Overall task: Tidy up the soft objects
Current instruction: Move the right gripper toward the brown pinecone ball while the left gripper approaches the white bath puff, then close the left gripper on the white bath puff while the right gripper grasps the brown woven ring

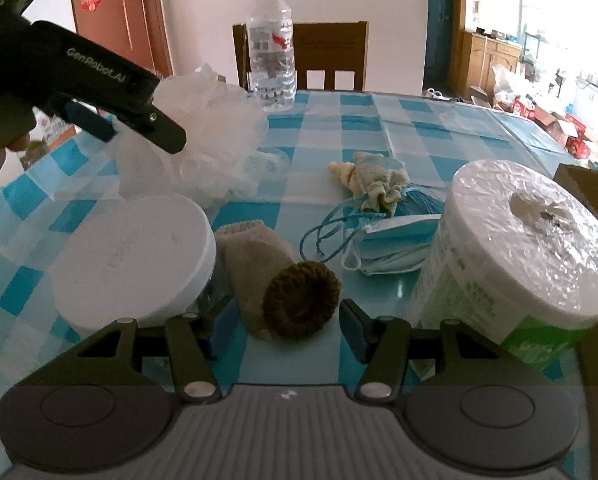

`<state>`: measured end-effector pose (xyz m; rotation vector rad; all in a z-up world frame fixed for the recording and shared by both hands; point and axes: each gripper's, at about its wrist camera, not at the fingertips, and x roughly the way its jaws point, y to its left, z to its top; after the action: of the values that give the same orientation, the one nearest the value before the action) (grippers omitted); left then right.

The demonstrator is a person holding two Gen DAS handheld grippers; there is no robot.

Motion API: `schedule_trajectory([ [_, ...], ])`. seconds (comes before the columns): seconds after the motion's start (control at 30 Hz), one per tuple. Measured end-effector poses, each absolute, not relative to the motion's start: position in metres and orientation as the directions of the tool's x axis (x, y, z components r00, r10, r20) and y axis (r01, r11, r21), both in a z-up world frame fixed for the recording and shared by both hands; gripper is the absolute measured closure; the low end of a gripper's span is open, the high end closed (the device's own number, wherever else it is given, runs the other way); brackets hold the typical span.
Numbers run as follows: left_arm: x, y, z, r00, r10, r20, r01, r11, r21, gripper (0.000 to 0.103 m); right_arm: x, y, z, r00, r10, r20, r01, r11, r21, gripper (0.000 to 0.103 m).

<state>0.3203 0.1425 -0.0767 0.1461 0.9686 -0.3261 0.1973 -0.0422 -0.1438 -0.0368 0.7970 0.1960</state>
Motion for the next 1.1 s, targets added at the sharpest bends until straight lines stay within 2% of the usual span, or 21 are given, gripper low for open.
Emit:
schedule_trajectory([
  [0.27,0.326,0.141,-0.083,0.507,-0.219,-0.833,0.353,0.935,-0.031,0.005,0.194,-0.034,-0.140,0.632,0.156,-0.759,-0.301,0.952,-0.054,0.042],
  [0.43,0.326,0.142,-0.085,0.504,-0.231,-0.832,0.356,0.934,-0.044,0.005,0.185,-0.017,-0.139,0.625,0.095,-0.775,-0.407,0.886,-0.220,0.042],
  [0.57,0.326,0.145,-0.085,0.507,-0.232,-0.830,0.346,0.937,-0.050,0.005,0.182,-0.007,-0.139,0.661,0.033,-0.750,-0.485,0.781,-0.394,0.042],
  [0.9,0.328,0.149,-0.087,0.510,-0.233,-0.828,0.325,0.943,-0.066,0.005,0.200,-0.002,-0.143,0.631,0.066,-0.773,-0.626,0.633,-0.456,0.042],
  [1.07,0.331,0.149,-0.091,0.504,-0.233,-0.832,0.315,0.946,-0.074,0.005,0.214,-0.005,-0.144,0.615,0.093,-0.783,-0.645,0.631,-0.432,0.043],
  [1.1,0.331,0.149,-0.092,0.502,-0.231,-0.833,0.312,0.947,-0.074,0.005,0.214,-0.006,-0.144,0.614,0.099,-0.783,-0.646,0.633,-0.427,0.046],
])
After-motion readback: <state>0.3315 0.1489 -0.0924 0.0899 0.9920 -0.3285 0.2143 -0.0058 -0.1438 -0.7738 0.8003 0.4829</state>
